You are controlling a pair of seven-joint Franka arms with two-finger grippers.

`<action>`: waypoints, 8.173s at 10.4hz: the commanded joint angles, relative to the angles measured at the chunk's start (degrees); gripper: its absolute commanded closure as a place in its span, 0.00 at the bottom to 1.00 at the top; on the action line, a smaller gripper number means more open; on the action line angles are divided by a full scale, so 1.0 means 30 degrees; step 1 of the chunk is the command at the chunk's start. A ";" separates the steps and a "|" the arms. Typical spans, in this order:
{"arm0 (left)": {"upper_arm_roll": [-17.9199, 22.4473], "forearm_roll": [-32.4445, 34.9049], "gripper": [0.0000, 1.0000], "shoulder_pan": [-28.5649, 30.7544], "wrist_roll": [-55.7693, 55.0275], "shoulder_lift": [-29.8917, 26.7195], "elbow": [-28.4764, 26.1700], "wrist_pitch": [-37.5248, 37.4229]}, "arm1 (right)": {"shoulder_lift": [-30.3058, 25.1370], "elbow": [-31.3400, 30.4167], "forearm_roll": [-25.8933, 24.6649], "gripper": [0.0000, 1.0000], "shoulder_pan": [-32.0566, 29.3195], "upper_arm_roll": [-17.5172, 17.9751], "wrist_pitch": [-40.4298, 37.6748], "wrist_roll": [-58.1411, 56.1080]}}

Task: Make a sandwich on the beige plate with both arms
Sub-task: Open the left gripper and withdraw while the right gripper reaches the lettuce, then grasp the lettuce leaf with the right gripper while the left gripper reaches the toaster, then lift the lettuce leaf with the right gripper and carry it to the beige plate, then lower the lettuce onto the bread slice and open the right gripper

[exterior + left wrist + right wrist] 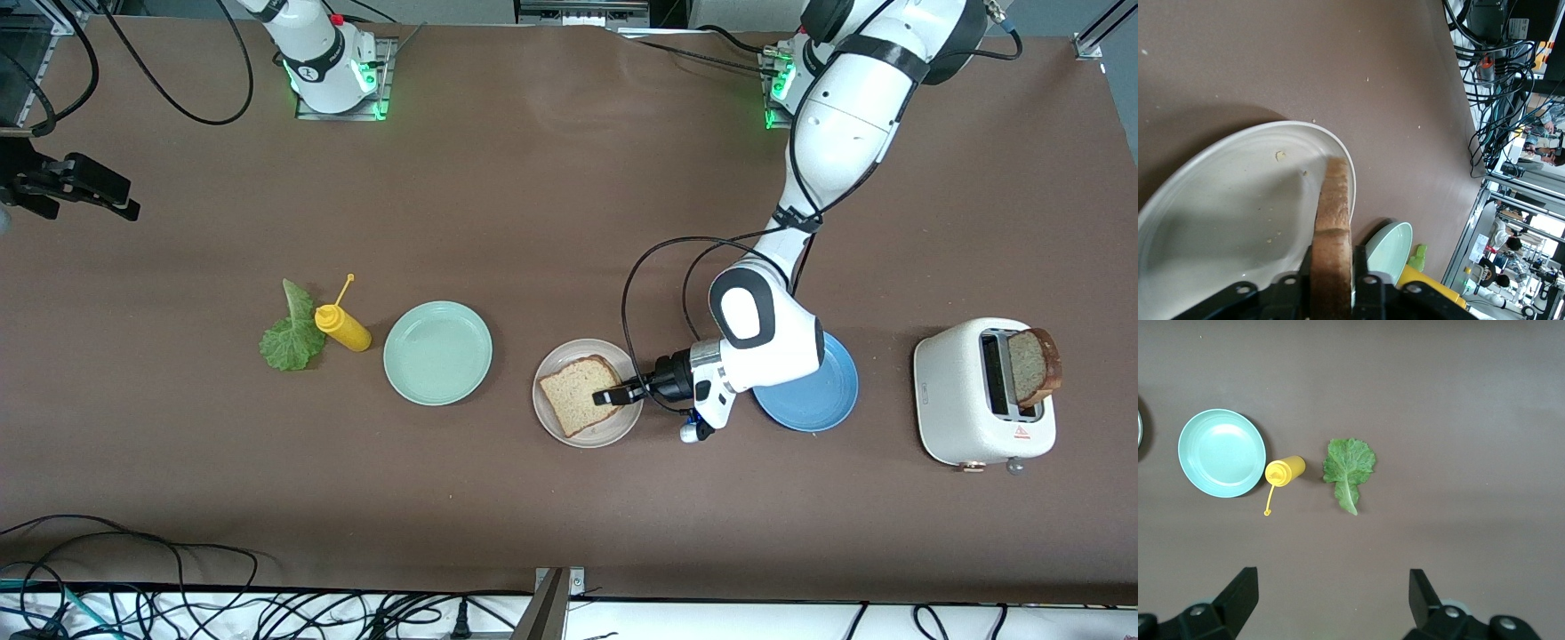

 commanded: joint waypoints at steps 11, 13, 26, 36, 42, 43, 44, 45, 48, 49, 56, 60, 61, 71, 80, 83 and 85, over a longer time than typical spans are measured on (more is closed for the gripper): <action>0.1823 0.0747 0.00 0.0691 0.0900 -0.1293 -0.0319 0.0223 | 0.0665 0.0263 0.0280 0.00 -0.0064 -0.0030 -0.0535 -0.0159; 0.2349 0.1125 0.00 0.0837 0.0899 -0.1527 -0.0348 0.0223 | 0.0874 0.0291 0.0075 0.00 -0.0035 -0.0001 -0.0216 -0.0133; 0.4022 1.9396 0.00 0.4672 -0.4052 -0.8641 -0.4738 -0.2994 | 0.4212 -1.2124 -0.0160 0.00 0.0198 -0.0001 1.4218 -0.1422; 0.3993 2.4244 0.00 0.6226 -0.0721 -1.2750 -0.4743 -1.1026 | 0.6705 -1.2571 -0.0073 1.00 0.0083 -0.0060 1.5634 -0.2623; 0.3964 2.6383 0.00 0.7108 0.1194 -1.2457 -0.4508 -1.0763 | 0.5855 -0.8893 -0.0073 1.00 0.0112 -0.0060 1.0819 -0.2653; 0.3964 2.5977 0.00 0.6963 0.0873 -1.2428 -0.4479 -1.0763 | 0.5884 -0.7603 -0.0073 1.00 0.0141 -0.0060 0.9437 -0.2653; 0.3964 2.5306 0.00 0.6845 0.0435 -1.2427 -0.4421 -1.0763 | 0.5856 -0.6285 -0.0044 1.00 0.0170 -0.0002 0.8205 -0.2508; 0.3877 2.5125 0.00 0.6815 -0.0353 -1.2427 -0.4304 -1.0763 | 0.5855 -0.4677 0.0015 1.00 0.0200 0.0028 0.6395 -0.2419; 0.3378 2.4221 0.00 0.7253 -0.0771 -1.2777 -0.4274 -1.0763 | 0.5855 -0.0453 0.0191 1.00 0.0812 0.0028 0.2984 -0.2389; 0.3349 2.4157 0.00 0.7254 -0.0510 -1.3185 -0.4303 -1.0763 | 0.5855 0.0457 0.0220 1.00 0.1047 0.0057 0.2630 -0.2360; 0.3407 2.4156 0.00 0.6727 0.0166 -1.5443 -0.4772 -1.2285 | 0.7401 0.2429 0.0481 1.00 0.8392 0.0057 0.4809 1.2702; 0.3407 2.4156 0.00 0.6522 0.0752 -1.5943 -0.4743 -1.2785 | 1.1091 0.2429 0.2710 1.00 1.1064 0.0057 1.2746 2.3629; 0.3407 2.4185 0.00 0.6493 0.0782 -1.6088 -0.4743 -1.2901 | 1.2202 0.2429 0.2682 1.00 1.1823 0.0028 1.4619 2.5570; 0.3378 2.4156 0.00 0.6844 0.2100 -1.5181 -0.4157 -1.3254 | 1.7544 0.2867 0.2711 0.56 1.3940 -0.0001 2.8200 3.2563; 0.3378 2.4391 0.00 0.6844 0.2071 -1.5064 -0.4157 -1.3224 | 1.4974 0.3396 0.0319 0.00 1.3853 -0.0792 2.0341 3.1224; 0.3378 2.4391 0.00 0.6844 0.2071 -1.5035 -0.4157 -1.3224 | 1.3041 0.3396 -0.0103 0.00 1.3181 -0.0792 1.5175 2.6301; 0.3378 2.4391 0.00 0.6844 0.2042 -1.5035 -0.4186 -1.3224 | 1.1400 0.3308 -0.0102 0.00 1.2654 -0.0792 1.2193 2.4345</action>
